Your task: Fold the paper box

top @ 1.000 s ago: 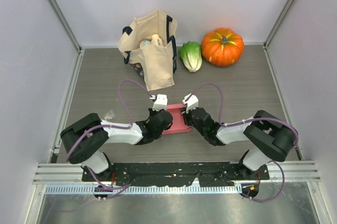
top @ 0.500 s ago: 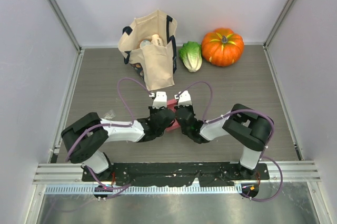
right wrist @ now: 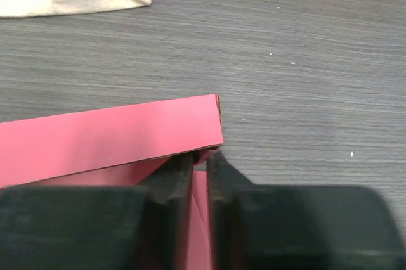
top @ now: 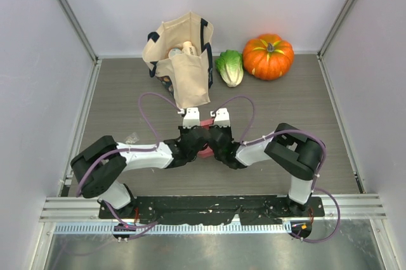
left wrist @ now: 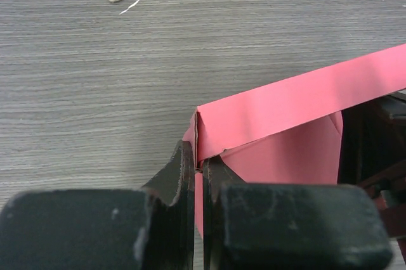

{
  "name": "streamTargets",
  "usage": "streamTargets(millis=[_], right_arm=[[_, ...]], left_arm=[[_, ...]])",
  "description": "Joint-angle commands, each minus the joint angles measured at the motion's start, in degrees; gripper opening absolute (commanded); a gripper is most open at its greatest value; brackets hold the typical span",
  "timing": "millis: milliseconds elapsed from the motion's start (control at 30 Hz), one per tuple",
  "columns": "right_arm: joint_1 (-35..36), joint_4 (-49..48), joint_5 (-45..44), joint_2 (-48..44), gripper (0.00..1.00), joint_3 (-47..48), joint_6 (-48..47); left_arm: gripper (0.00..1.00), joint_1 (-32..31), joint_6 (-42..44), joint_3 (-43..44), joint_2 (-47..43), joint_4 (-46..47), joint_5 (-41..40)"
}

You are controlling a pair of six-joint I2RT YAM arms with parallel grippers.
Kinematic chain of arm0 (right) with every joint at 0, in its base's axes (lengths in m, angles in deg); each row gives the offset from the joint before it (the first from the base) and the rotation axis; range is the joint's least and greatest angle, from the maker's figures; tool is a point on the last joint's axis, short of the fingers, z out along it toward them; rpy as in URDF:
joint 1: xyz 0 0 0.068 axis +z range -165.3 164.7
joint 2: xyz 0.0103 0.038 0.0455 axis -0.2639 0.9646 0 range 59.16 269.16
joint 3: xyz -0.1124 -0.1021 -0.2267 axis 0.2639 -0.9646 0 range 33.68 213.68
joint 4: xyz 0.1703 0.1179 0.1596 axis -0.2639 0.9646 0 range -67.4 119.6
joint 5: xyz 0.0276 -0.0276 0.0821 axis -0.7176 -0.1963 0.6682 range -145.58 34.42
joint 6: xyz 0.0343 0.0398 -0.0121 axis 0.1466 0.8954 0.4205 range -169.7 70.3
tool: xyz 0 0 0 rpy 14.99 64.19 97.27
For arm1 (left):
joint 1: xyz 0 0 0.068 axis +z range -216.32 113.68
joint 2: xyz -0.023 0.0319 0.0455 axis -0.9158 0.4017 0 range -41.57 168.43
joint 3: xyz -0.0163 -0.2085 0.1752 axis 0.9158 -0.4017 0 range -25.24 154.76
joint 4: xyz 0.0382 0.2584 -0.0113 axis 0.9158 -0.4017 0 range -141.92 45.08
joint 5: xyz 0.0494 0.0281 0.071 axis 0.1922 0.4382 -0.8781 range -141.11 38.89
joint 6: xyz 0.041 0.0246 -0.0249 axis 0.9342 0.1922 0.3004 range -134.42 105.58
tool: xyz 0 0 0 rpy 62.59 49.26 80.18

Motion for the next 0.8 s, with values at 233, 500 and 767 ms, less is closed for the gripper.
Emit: streamTargets(millis=[233,500,767], right_arm=[[-1.22,15.8,12.59,-23.16,0.64,-10.97,6.42],[-5.17,30.56,26.96,-42.86,0.69,-15.9,12.04],[-16.78,42.25,50.56,-44.89,0.7,-11.77,28.36]], left_arm=[[0.0,-2.64,-3.97,3.3,1.2,-4.69,-8.09],[0.0,-2.55,-3.53,3.65,1.12,-6.01,-7.48],[0.0,-1.06,-6.25,4.18,-2.3,-9.51,-1.34]])
